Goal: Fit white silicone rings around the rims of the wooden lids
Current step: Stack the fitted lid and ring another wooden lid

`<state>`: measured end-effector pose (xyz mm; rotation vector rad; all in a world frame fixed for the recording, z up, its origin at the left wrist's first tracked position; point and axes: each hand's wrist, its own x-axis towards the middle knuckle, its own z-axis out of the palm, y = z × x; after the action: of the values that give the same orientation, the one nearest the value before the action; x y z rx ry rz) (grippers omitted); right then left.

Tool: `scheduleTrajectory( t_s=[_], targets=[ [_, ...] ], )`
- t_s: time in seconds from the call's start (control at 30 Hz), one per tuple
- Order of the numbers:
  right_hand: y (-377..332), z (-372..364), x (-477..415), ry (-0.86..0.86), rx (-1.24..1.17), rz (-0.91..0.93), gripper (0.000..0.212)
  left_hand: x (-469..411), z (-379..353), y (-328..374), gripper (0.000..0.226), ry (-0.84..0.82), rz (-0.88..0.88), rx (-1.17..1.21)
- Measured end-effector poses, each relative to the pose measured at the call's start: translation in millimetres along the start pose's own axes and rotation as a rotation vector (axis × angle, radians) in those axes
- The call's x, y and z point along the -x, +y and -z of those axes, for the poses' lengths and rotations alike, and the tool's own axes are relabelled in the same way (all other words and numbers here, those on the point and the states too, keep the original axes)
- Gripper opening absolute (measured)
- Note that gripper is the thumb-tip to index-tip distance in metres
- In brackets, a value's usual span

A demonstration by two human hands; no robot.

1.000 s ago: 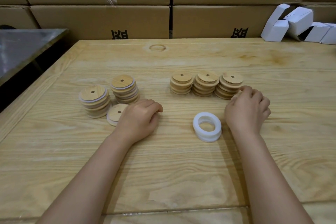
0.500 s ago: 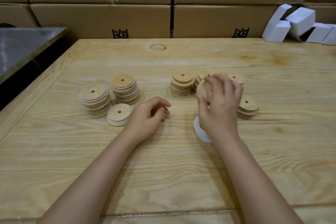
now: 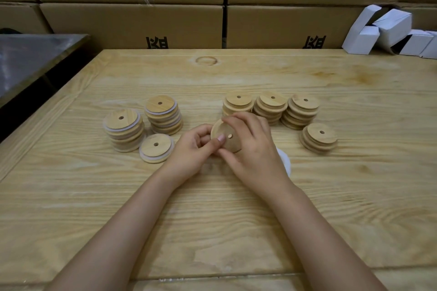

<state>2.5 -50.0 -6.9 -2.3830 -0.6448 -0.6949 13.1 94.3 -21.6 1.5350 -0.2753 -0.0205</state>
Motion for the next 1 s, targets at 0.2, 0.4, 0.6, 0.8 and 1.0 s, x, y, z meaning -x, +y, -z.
scheduleTrajectory(
  t_s=[0.2,0.4,0.6,0.8,1.0],
  targets=[
    [20.3,22.6,-4.3,-0.130,0.205,-0.230,0.039,-4.0,0.0,-5.8,0.014,0.128,0.030,-0.015],
    [34.6,29.8,-0.8,-0.493,0.426,-0.326,0.034,-8.0,1.9,-11.2,0.021,0.178,0.046,-0.011],
    [34.5,33.1,-1.2,-0.381,0.407,-0.397,0.035,-7.8,2.2,-11.4,0.023,0.169,0.031,-0.005],
    [34.1,41.1,-1.9,-0.340,0.354,-0.381,0.032,-8.4,2.8,-12.2,0.021,0.165,0.016,-0.036],
    [36.2,42.9,-3.0,-0.366,0.403,-0.358,0.021,-8.6,3.9,-13.7,0.023,0.175,0.023,-0.032]
  ],
)
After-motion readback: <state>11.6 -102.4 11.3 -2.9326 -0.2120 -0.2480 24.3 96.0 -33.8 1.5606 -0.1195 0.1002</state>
